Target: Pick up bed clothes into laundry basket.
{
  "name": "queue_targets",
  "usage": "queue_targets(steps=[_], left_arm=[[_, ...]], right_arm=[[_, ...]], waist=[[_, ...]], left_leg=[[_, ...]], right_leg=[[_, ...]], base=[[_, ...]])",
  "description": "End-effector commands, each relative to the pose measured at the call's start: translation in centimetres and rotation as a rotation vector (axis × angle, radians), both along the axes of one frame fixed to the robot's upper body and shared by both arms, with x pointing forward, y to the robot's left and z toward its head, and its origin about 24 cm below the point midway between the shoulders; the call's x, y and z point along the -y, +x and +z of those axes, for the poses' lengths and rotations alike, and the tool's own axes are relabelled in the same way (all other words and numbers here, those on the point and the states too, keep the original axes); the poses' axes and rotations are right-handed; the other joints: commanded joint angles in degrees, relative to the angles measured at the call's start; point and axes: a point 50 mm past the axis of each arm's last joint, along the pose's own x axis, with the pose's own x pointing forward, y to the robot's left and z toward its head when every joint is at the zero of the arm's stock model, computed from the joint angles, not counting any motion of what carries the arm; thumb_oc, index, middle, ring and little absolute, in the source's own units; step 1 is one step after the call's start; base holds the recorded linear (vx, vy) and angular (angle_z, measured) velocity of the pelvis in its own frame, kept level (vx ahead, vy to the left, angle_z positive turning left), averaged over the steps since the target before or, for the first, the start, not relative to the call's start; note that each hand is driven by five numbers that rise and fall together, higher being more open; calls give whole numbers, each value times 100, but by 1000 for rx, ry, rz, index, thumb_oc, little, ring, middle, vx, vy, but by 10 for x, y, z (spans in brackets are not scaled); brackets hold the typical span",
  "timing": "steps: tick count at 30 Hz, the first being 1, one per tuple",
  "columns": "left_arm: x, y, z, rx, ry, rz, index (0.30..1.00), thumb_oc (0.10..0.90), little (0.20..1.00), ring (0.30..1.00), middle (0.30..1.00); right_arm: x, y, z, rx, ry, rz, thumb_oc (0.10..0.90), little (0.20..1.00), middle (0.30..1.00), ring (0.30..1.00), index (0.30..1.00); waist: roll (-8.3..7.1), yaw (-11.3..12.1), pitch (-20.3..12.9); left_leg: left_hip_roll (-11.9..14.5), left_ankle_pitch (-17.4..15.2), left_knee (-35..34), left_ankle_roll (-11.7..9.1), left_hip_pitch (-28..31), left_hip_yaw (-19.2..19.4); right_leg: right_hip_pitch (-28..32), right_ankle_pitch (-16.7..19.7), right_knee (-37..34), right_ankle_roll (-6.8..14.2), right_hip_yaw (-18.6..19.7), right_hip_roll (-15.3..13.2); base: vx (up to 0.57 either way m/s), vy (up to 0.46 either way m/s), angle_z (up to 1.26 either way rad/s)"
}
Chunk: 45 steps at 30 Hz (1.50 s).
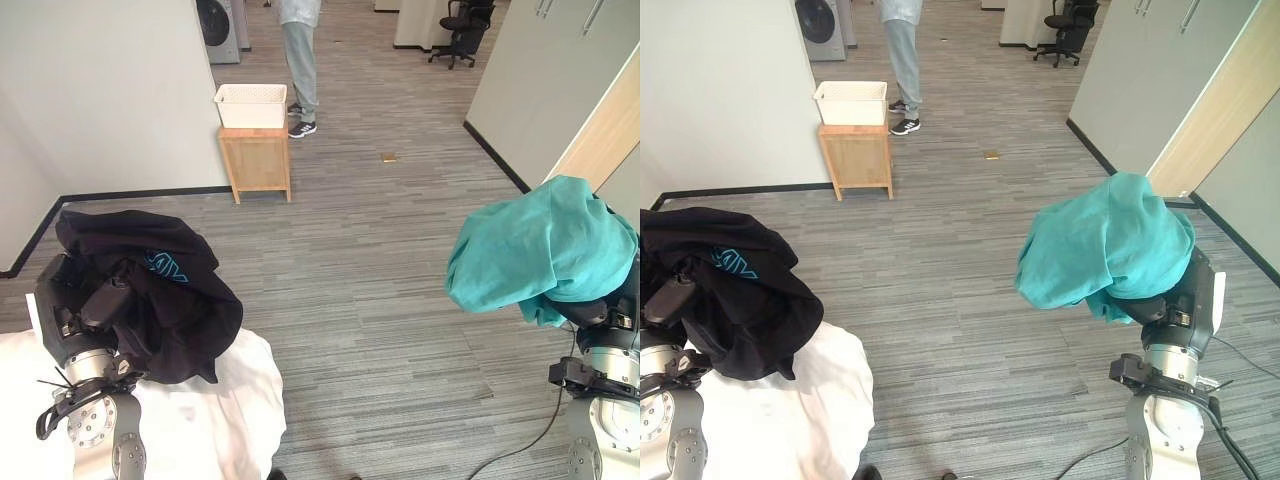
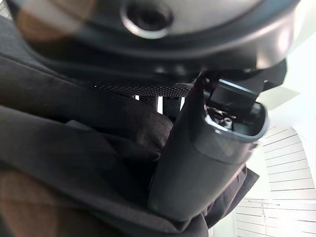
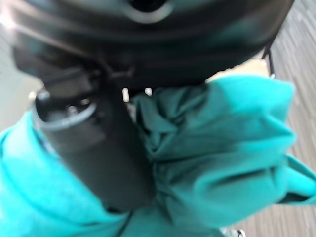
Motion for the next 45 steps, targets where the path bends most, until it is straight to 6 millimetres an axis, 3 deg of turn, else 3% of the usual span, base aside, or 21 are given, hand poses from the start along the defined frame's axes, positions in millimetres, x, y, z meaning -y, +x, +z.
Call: queue_targets(steps=[1, 6, 7, 9, 12, 13, 14, 17, 19, 22, 23, 24, 25, 26, 28, 30, 31, 33, 42, 43, 45], left_arm=[[-3, 5, 63, 281, 199, -24, 300, 400, 300, 300, 300], [-4, 6, 65, 291, 197, -19, 300, 400, 300, 300, 300], [-5, 7, 66, 291, 200, -20, 300, 400, 300, 300, 300], [-6, 13, 73, 308, 219, -31, 300, 400, 300, 300, 300], [-3, 20, 78, 318, 228, -50, 300, 400, 300, 300, 300], [-2, 22, 81, 326, 234, -57, 300, 400, 300, 300, 300], [2, 23, 81, 328, 231, -93, 300, 400, 300, 300, 300], [6, 25, 78, 343, 187, -134, 300, 400, 300, 300, 300], [11, 32, 78, 350, 165, -161, 300, 400, 300, 300, 300], [10, 29, 77, 331, 183, -155, 300, 400, 300, 300, 300], [9, 26, 74, 325, 180, -160, 300, 400, 300, 300, 300], [13, 29, 67, 324, 117, -182, 300, 400, 300, 300, 300], [15, 30, 65, 320, 105, -191, 300, 400, 300, 300, 300], [17, 32, 62, 301, 106, -207, 300, 400, 300, 300, 300], [20, 31, 58, 281, 105, -213, 300, 400, 300, 300, 300], [20, 28, 49, 254, 84, -222, 300, 400, 300, 300, 300], [21, 28, 48, 253, 83, -222, 300, 400, 300, 300, 300], [28, 31, 44, 236, 76, -251, 300, 400, 300, 300, 300], [28, 30, 42, 229, 77, -238, 300, 400, 300, 300, 300], [41, 58, 30, 74, 146, -331, 300, 400, 300, 300, 300], [39, 56, 31, 87, 125, -327, 300, 400, 300, 300, 300]], right_arm=[[3, 0, 49, 252, -110, -20, 400, 300, 300, 300, 300], [3, 1, 47, 245, -108, -24, 400, 300, 300, 300, 300], [3, 3, 48, 241, -119, -19, 400, 300, 300, 300, 300], [-1, 6, 54, 254, -138, 6, 400, 300, 300, 300, 300], [-9, 9, 53, 264, -130, 39, 400, 300, 300, 300, 300], [-12, 12, 52, 254, -127, 55, 400, 300, 300, 300, 300], [-18, 16, 48, 233, -125, 73, 400, 300, 300, 300, 300], [-14, 16, 44, 212, -116, 58, 400, 300, 300, 300, 300], [-13, 14, 47, 228, -123, 49, 400, 300, 300, 300, 300], [-15, 14, 50, 242, -117, 79, 400, 300, 300, 300, 300], [-13, 13, 50, 237, -121, 82, 400, 300, 300, 300, 300], [-5, 9, 54, 227, -162, 56, 400, 300, 300, 300, 300], [-4, 9, 57, 231, -174, 54, 400, 300, 300, 300, 300], [-2, 8, 56, 227, -168, 53, 400, 300, 300, 300, 300], [-5, 10, 55, 214, -164, 74, 400, 300, 300, 300, 300], [-4, 9, 55, 212, -171, 70, 400, 300, 300, 300, 300], [-4, 9, 55, 211, -173, 69, 400, 300, 300, 300, 300], [-1, 10, 51, 199, -161, 49, 400, 300, 300, 300, 300], [-6, 13, 42, 189, -117, 61, 400, 300, 300, 300, 300], [-10, 4, -3, 126, 160, 101, 400, 300, 300, 300, 300], [-7, 8, 5, 140, 129, 98, 400, 300, 300, 300, 300]], waist=[[-48, 60, -467], [-53, 74, -460], [-48, 73, -416], [3, 29, -80], [46, -23, 109], [60, -9, 116], [83, 89, 85], [20, 28, 20], [-78, 1, -155], [-139, 58, -217], [-145, 74, -180], [-138, 90, -29], [-229, 45, 15], [-297, 23, 42], [-317, 156, 42], [-237, 169, -83], [-240, 180, -93], [-62, 124, -167], [19, 25, -357], [-18, -169, -326], [-43, -104, -364]], left_leg=[[68, -823, 139, -75, 343, 90], [59, -846, 157, -68, 340, 69], [71, -877, 208, -51, 322, 84], [198, -921, 320, -5, 257, 91], [326, -887, 358, -54, 196, 45], [374, -879, 349, -91, 215, 85], [526, -875, 313, -212, 286, 211], [583, -844, 290, -346, 285, 70], [803, -929, 474, -562, 245, -62], [1060, -992, 943, -686, 163, -59], [1234, -697, 1309, -753, 1, -125], [1532, 212, 2306, -835, -572, -400], [1557, 323, 2695, -746, -821, -223], [1405, 177, 3178, -620, -1113, -122], [699, -164, 3104, -509, -1349, -132], [250, -630, 2263, -241, -1194, 206], [227, -623, 2180, -217, -1140, 228], [-58, -658, 1250, -76, -696, -69], [-83, -522, 527, -14, -252, -23], [145, -834, 35, -150, -324, 250], [78, -820, 35, -109, -349, 171]], right_leg=[[-471, -9, 230, 55, 55, 178], [-512, -22, 289, 71, 34, 173], [-628, -17, 510, 108, 22, 199], [-1334, 84, 1857, 492, -35, 411], [-1803, 131, 2611, 687, -74, 446], [-1892, 133, 2552, 654, -206, 182], [-1879, 114, 2113, 462, -554, -472], [-1580, 301, 1352, 476, -406, -706], [-1282, 363, 692, 569, 114, -841], [-1147, 231, 560, 532, -22, -825], [-1057, 183, 558, 452, 10, -669], [-825, 77, 572, 91, -116, -346], [-691, 68, 493, -55, -230, -303], [-615, 106, 416, -158, -260, -268], [-533, 115, 345, -180, -191, -194], [-566, 137, 296, -175, -147, -26], [-564, 116, 307, -164, -133, -45], [-623, 34, 423, -132, -101, 173], [-746, -5, 491, -82, -73, 155], [-1052, 110, 92, 152, 253, 335], [-940, 182, -90, 145, 270, 298]], base=[[0, 0, 0], [0, 0, 0], [-59, 13, 0], [-131, -10, -18], [-104, -75, -14], [43, -189, 12], [57, -177, 4], [37, -302, -24], [43, -421, 25], [-14, -332, 23], [-102, -597, 27], [-114, -607, 26], [-117, -589, 51], [-50, -391, 55], [-3, -242, 27], [52, -99, -20], [53, 4, -3], [29, 28, -13], [18, 38, -1], [7, 9, -20], [4, 14, -5]])
